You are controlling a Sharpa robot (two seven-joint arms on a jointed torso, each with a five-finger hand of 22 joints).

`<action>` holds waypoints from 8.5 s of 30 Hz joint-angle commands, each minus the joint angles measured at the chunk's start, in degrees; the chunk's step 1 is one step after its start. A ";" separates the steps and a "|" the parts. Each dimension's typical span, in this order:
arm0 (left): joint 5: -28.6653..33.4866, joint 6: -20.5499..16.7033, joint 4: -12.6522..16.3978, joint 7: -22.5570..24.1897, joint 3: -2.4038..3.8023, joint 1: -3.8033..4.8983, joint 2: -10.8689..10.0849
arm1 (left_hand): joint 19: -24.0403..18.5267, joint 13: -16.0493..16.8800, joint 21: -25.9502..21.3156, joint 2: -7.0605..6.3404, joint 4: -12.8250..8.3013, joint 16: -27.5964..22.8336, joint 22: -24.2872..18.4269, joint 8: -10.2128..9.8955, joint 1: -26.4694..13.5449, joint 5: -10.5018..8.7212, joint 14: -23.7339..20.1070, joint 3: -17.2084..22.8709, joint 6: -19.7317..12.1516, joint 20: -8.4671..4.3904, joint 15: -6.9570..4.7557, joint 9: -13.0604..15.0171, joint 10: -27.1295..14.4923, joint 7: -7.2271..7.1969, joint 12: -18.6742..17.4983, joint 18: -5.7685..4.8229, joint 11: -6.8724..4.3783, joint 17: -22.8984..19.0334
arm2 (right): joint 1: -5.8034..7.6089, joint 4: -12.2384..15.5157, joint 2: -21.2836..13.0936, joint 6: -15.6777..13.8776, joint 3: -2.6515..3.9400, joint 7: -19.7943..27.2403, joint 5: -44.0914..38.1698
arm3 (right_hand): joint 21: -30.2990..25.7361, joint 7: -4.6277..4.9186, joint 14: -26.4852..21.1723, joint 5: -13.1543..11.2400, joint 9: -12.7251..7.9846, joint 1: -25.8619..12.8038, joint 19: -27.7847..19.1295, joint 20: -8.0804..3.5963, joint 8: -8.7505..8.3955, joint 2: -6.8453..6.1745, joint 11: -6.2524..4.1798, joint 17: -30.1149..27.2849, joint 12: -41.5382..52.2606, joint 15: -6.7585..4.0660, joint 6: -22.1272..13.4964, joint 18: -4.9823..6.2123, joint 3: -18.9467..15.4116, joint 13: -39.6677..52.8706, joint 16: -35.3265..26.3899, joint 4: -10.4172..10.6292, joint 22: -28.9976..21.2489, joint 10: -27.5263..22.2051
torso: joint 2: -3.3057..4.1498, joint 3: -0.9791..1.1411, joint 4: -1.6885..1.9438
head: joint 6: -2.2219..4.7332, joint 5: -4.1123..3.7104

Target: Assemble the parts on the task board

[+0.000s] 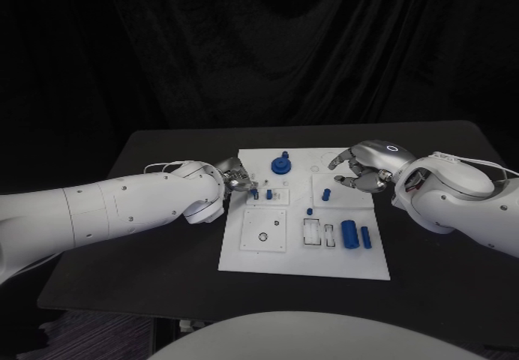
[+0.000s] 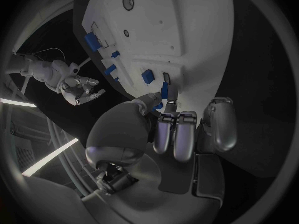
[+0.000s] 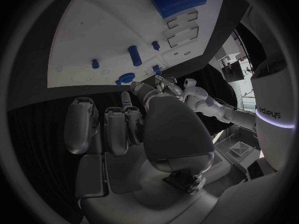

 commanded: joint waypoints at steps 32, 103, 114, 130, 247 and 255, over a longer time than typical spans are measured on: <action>0.28 0.04 0.54 0.49 0.04 -1.09 -0.08 | -0.16 14.11 -0.53 0.17 -0.27 0.15 10.07 0.37 0.46 -0.31 6.05 0.91 -0.54 -0.10 -0.38 0.40 5.05 -0.43 -0.52 0.27 -0.20 15.09 | -0.15 0.07 -0.11 0.92 0.04 -0.99 -0.11 | -0.32 0.13 2.62 -0.28 -0.15 0.28 -0.44 0.17 0.10 -0.41 0.02 2.75 -0.31 0.07 0.15 0.57 0.43 4.47 -0.23 0.01 10.17 -0.27 | 0.02 0.01 0.00 | -0.01 0.51; 0.28 2.11 -0.06 5.68 0.03 -1.51 -1.33 | -1.83 12.77 -3.35 -1.09 14.13 0.15 9.45 -1.82 -1.29 -7.81 6.05 -10.52 -2.54 1.00 0.74 1.69 3.52 0.49 -2.28 0.78 0.90 15.09 | -0.30 -0.07 -0.17 2.01 0.04 -1.68 -0.11 | -0.40 0.09 2.58 -0.41 -0.35 0.10 -0.49 0.19 0.09 -0.41 0.00 2.69 -0.37 0.08 0.17 0.59 0.49 4.39 -0.27 0.18 10.15 -0.30 | -0.02 0.01 0.02 | -0.01 0.98; 0.29 2.65 -0.33 6.46 0.03 -1.64 -1.26 | -2.05 12.72 -3.54 -0.99 15.56 0.15 9.40 -1.18 -1.55 -8.32 6.05 -11.48 -2.87 1.03 0.78 2.90 3.42 0.50 -2.36 0.81 0.93 15.09 | -0.31 -0.05 -0.19 2.28 0.04 -1.80 -0.11 | -0.40 0.09 2.58 -0.41 -0.35 0.10 -0.49 0.19 0.09 -0.41 0.00 2.69 -0.37 0.08 0.17 0.59 0.49 4.39 -0.27 0.18 10.15 -0.30 | 0.00 -0.01 0.02 | -0.01 1.15; -5.57 -0.99 0.99 4.07 0.04 -1.79 -2.63 | 0.01 14.56 -0.55 0.20 16.21 0.15 10.18 10.86 -6.91 -10.57 6.05 -17.42 -3.63 -0.18 -0.61 18.93 5.45 -1.57 0.04 0.27 -0.86 15.09 | -0.31 -0.02 -0.48 2.44 0.04 -1.92 -0.11 | -0.49 0.10 2.56 -0.42 -0.41 0.10 -0.53 0.19 0.10 -0.35 0.00 2.62 -0.40 0.07 0.20 0.61 0.56 4.35 -0.32 0.20 10.12 -0.31 | 0.03 -0.01 0.00 | -0.01 1.08; 3.32 36.23 -15.30 -0.05 0.07 6.93 9.05 | 0.37 15.06 2.89 -5.87 10.31 0.15 10.79 -5.10 6.67 7.12 6.05 -2.35 -0.93 -0.35 -0.68 34.93 5.95 -1.61 0.65 -0.24 -0.84 15.09 | -0.29 -0.17 -0.64 4.42 0.06 -3.88 0.87 | -2.68 0.16 2.11 1.03 -1.03 -0.64 -1.41 0.24 0.23 0.42 0.06 1.34 -1.07 0.13 0.52 1.07 1.16 3.60 -1.18 1.11 9.50 -0.99 | 0.72 -0.29 0.07 | -0.01 2.80; 3.32 31.48 -13.53 2.14 0.07 6.93 7.86 | 0.20 15.06 2.71 -6.99 7.96 0.15 10.72 -5.04 5.06 6.64 6.05 2.08 -0.19 -0.40 -0.74 35.86 5.95 -1.60 0.65 -0.19 -0.90 15.09 | -0.29 -0.38 -0.65 4.40 0.06 -4.17 1.16 | -3.27 0.21 1.93 1.09 -1.08 -0.63 -1.68 0.27 0.25 0.40 0.11 0.92 -1.26 0.17 0.57 1.19 1.22 3.40 -1.49 1.08 9.33 -1.20 | 0.74 -0.32 0.08 | -0.01 2.91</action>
